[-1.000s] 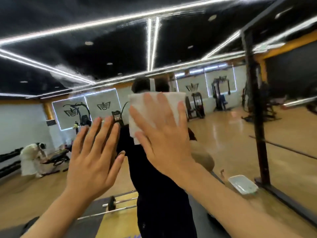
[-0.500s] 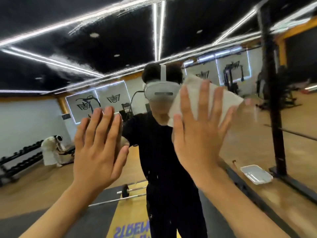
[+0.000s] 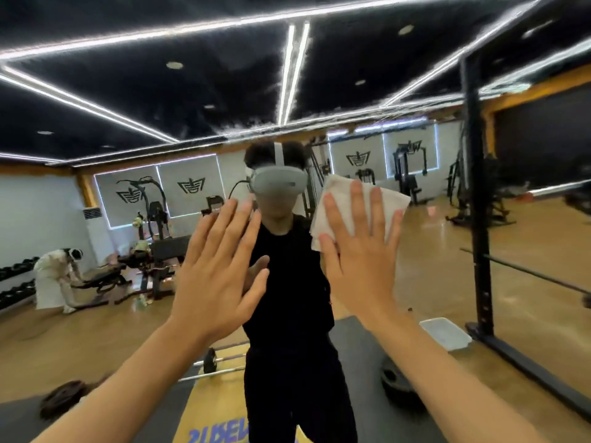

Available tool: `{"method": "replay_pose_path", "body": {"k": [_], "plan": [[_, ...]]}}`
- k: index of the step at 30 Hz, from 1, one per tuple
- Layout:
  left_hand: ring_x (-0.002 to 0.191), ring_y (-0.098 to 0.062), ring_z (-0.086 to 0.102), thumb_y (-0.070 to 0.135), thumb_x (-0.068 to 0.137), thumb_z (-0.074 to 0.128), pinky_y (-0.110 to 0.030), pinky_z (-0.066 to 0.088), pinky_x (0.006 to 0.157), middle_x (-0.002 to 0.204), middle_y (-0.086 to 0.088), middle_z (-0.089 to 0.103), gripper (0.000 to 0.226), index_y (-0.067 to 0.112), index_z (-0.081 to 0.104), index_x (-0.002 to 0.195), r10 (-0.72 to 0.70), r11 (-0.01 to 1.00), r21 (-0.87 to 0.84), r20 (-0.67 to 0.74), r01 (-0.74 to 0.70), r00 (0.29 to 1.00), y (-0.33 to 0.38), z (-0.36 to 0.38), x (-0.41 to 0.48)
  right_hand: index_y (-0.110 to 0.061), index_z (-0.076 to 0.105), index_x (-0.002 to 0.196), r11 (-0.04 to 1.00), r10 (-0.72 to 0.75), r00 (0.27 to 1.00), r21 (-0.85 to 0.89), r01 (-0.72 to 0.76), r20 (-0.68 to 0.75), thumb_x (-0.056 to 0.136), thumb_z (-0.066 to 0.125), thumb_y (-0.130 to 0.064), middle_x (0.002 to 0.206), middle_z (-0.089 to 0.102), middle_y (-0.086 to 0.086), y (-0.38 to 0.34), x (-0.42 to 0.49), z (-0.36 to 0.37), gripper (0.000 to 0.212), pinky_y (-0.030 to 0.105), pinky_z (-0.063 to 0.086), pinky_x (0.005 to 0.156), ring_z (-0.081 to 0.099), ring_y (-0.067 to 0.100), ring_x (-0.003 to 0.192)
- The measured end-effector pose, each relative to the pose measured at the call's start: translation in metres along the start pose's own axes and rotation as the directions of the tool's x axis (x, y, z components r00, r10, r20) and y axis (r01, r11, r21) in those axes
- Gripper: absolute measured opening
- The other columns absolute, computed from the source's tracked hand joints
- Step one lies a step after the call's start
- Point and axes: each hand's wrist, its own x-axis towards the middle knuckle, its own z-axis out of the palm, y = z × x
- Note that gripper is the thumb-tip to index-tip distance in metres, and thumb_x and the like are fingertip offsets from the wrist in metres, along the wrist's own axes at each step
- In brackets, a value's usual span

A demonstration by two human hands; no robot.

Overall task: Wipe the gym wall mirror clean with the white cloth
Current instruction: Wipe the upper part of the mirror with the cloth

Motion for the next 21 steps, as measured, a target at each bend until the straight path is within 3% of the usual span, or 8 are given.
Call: {"method": "replay_pose_path", "body": {"k": [7,11,15,21], "plan": [[0.163,-0.031,0.013,0.047,0.101,0.039,-0.052,0.009,0.132,0.175,-0.014,0.017,0.078,0.007,0.026,0.166,-0.059,0.998,0.035,0.000,0.059,0.998,-0.086,-0.012,-0.061,-0.030,0.017,0.168,0.994,0.074,0.997,-0.078,-0.074,-0.004,0.110,0.027,-0.043,0.177,0.000,0.006,-0.013,0.001,-0.001,0.060,0.069,0.004,0.125,-0.006,0.030,0.163],[0.163,-0.032,0.012,0.050,0.103,0.036,-0.052,0.008,0.132,0.176,-0.014,0.015,0.075,0.010,0.030,0.166,-0.101,0.994,0.029,-0.039,0.102,0.994,-0.126,-0.007,-0.075,-0.030,0.012,0.169,0.988,0.123,0.991,-0.097,-0.118,0.049,0.110,0.018,-0.051,0.177,-0.006,0.005,-0.020,0.002,-0.005,0.063,0.067,-0.002,0.126,-0.013,0.028,0.162],[0.163,-0.034,0.014,0.056,0.102,0.037,-0.055,0.009,0.131,0.176,-0.015,0.014,0.076,0.016,0.031,0.166,-0.082,0.994,0.063,-0.044,0.085,0.996,-0.125,-0.001,-0.074,-0.031,0.006,0.169,0.979,0.190,0.982,-0.084,-0.188,0.013,0.110,0.012,-0.053,0.177,-0.008,0.005,-0.031,-0.004,0.000,0.063,0.067,-0.002,0.126,-0.013,0.028,0.162],[0.163,-0.036,0.014,0.057,0.102,0.041,-0.056,0.009,0.131,0.176,-0.016,0.013,0.077,0.017,0.028,0.167,-0.067,0.994,0.083,-0.079,0.074,0.995,-0.127,0.006,-0.078,-0.035,0.003,0.168,0.992,0.113,0.993,-0.066,-0.111,0.022,0.112,0.015,-0.047,0.177,-0.005,0.005,-0.060,-0.067,0.026,0.059,0.066,-0.001,0.126,-0.005,0.033,0.163]]}}
